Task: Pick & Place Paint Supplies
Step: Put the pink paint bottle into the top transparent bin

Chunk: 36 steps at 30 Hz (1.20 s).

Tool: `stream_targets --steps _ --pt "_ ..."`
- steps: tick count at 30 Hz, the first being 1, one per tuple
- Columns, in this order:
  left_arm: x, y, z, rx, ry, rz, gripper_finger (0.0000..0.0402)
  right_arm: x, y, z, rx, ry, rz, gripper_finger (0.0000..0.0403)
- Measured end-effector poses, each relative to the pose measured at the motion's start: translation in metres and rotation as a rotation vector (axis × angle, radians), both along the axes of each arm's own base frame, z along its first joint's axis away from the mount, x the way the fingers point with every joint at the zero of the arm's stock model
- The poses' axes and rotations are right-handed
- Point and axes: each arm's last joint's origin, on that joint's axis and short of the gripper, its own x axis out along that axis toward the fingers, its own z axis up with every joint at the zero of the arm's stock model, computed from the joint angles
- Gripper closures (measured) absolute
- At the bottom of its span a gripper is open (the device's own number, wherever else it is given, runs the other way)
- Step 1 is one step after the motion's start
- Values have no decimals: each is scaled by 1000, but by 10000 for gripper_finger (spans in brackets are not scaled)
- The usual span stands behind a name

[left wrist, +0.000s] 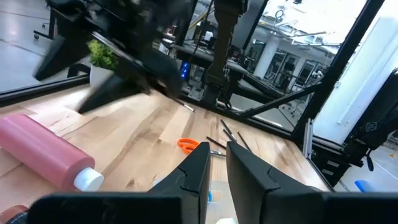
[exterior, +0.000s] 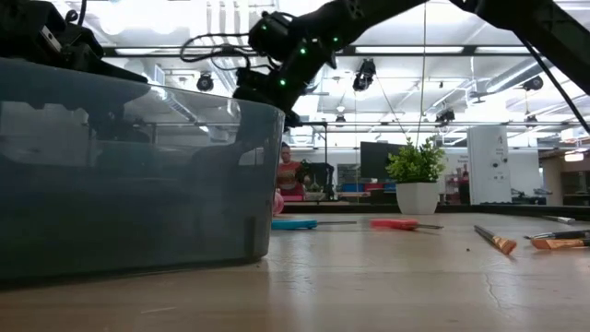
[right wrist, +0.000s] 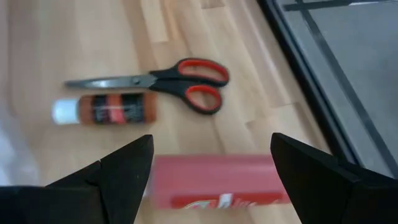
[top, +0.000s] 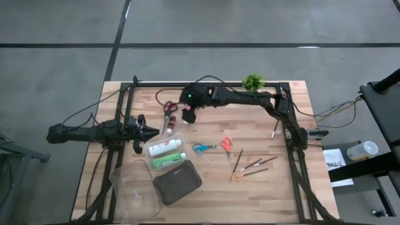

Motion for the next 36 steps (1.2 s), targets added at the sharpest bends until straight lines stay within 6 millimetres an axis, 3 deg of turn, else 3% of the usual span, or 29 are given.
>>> stream_targets --steps 5,9,18,22,26,36 --pt "0 0 0 0 0 0 340 1 -18 6 121 -136 137 81" --pt "0 0 0 0 0 0 340 -1 -25 4 121 -142 127 81" --pt "0 0 0 0 0 0 340 -9 -26 -36 115 -126 112 81" --pt "0 0 0 0 0 1 340 -13 -33 -45 145 -137 58 81" --pt "0 0 0 0 0 0 340 -17 -35 -48 128 -95 -32 81" --pt "0 0 0 0 0 0 340 -19 -33 -35 163 -4 -47 81"
